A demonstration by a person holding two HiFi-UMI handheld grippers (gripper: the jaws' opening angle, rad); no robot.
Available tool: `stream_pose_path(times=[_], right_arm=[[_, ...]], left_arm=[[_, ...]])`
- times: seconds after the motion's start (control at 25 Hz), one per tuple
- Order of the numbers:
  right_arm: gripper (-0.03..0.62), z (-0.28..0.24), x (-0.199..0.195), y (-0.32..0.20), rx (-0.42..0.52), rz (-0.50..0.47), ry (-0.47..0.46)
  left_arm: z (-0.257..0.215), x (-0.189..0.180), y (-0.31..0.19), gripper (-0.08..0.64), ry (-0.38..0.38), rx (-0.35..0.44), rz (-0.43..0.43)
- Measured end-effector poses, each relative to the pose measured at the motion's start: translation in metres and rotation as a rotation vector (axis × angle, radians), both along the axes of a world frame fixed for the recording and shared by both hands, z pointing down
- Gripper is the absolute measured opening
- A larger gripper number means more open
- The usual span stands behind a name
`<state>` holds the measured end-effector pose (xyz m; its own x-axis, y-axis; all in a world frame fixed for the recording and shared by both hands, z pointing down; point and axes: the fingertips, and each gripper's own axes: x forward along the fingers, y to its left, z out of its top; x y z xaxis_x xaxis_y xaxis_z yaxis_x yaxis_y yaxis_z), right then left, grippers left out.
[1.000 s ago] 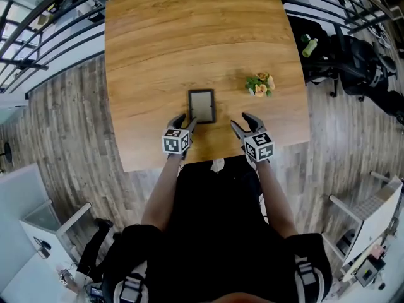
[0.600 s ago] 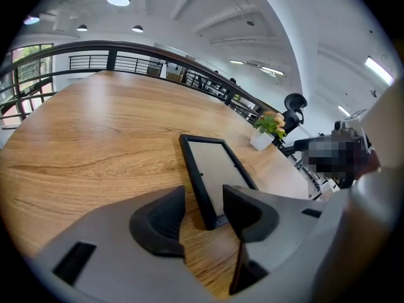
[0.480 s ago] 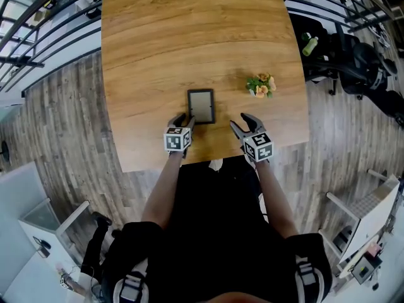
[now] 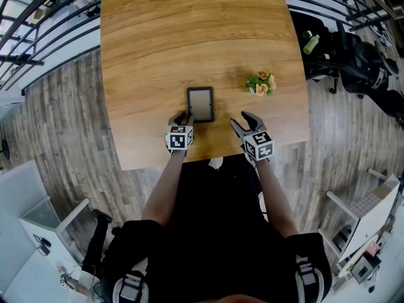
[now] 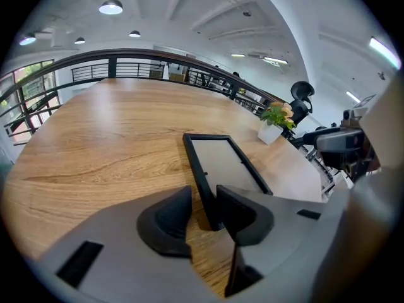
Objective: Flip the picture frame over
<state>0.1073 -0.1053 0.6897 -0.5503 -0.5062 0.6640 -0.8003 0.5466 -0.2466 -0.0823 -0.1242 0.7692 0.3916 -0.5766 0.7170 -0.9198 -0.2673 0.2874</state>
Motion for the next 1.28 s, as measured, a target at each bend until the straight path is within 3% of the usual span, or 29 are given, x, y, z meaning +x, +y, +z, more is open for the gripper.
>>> stream_pose_path(times=[0.2,0.36,0.76,1.0,1.28], right_arm=[[0.224,0.001,0.003,0.004,-0.002,0.001,0.002],[0.221,0.002,0.007,0.006,-0.006,0.007,0.001],[0.218,0.002,-0.004,0.008,-0.022,0.0,-0.044],[0.215,0.004,-0.022,0.01,-0.045,-0.027,-0.075],[0.213,-0.003,-0.043,0.012,-0.04,-0.072,-0.108]], left_arm=[[-0.001,0.006,0.0,0.092,-0.026,0.013,0.008],[-0.001,0.007,0.0,0.09,-0.024,0.004,-0.012],[-0.002,0.002,-0.005,0.058,0.022,-0.043,-0.101],[-0.008,-0.001,-0.007,0.058,0.094,-0.044,-0.165],[-0.033,-0.001,-0.016,0.057,0.165,0.026,-0.201]])
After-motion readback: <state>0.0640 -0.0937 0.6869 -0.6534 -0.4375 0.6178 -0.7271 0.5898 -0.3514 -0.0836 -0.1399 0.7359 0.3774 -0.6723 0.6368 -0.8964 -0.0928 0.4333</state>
